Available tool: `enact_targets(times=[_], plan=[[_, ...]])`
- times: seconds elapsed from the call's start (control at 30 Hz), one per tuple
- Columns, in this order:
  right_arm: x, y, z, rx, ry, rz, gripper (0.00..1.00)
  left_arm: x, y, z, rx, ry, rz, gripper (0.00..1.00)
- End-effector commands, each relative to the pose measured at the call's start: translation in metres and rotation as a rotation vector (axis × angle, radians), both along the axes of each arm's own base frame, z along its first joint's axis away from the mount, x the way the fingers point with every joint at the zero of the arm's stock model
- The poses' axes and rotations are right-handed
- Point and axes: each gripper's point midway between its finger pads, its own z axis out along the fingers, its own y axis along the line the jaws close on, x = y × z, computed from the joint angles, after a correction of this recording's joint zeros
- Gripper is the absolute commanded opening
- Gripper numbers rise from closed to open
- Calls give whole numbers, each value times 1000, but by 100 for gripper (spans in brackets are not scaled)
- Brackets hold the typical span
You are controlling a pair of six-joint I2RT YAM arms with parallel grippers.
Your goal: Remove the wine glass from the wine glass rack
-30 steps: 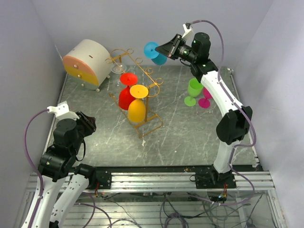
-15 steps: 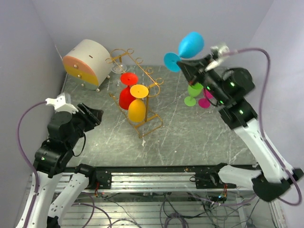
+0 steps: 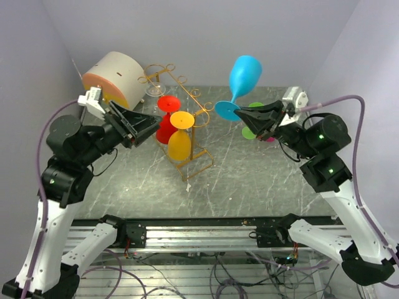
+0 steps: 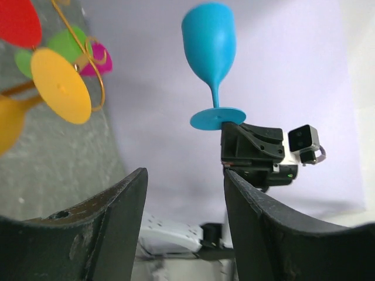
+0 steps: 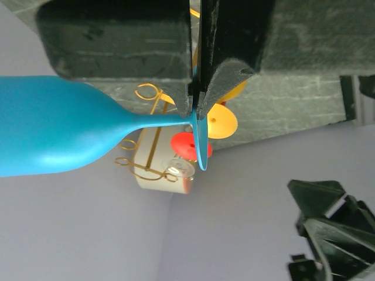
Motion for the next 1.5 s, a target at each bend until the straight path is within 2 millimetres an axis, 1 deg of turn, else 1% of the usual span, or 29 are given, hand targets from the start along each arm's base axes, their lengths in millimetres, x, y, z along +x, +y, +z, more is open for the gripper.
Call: enact_targets(times=[0.0, 0.1, 0.2, 0.3, 0.43, 0.6, 0.67, 0.73, 0.83, 1.03, 1.17, 1.23, 1.33, 1.43, 1.47], plan=[[-14, 19, 16, 24, -48, 119, 0, -15, -24, 4, -182, 151, -203, 66], [-13, 36, 15, 19, -48, 159, 0, -13, -24, -2, -195, 190, -193, 67], [-15, 61, 9, -6, -47, 181, 0, -13, -24, -3, -194, 212, -188, 68], [-20, 86, 4, -39, -65, 169, 0, -16, -21, 0, -208, 219, -178, 67], [-24, 106, -1, -68, -110, 118, 0, -19, -18, 1, -223, 234, -156, 67], [-33, 122, -6, -95, -188, 40, 0, -26, -16, -1, -248, 250, -159, 67], [-30, 125, -10, -110, -212, -27, 0, -29, -14, -2, -245, 249, -154, 67], [-33, 129, -14, -124, -254, -64, 0, -31, -13, -3, -241, 256, -150, 67], [-43, 136, -22, -153, -329, -109, 0, -31, -13, -6, -239, 265, -148, 67], [-73, 151, -40, -229, -480, -147, 0, -28, -14, -10, -232, 274, -142, 67], [-91, 155, -46, -244, -584, -182, 0, -26, -15, -14, -224, 280, -147, 66], [-95, 159, -51, -278, -643, -198, 0, -26, -16, -16, -220, 279, -151, 66], [-98, 169, -60, -336, -703, -209, 0, -26, -16, -17, -207, 277, -154, 65], [-100, 174, -61, -344, -733, -213, 0, -28, -16, -17, -184, 269, -160, 63], [-101, 175, -62, -346, -739, -211, 0, -28, -16, -17, -178, 263, -163, 61]])
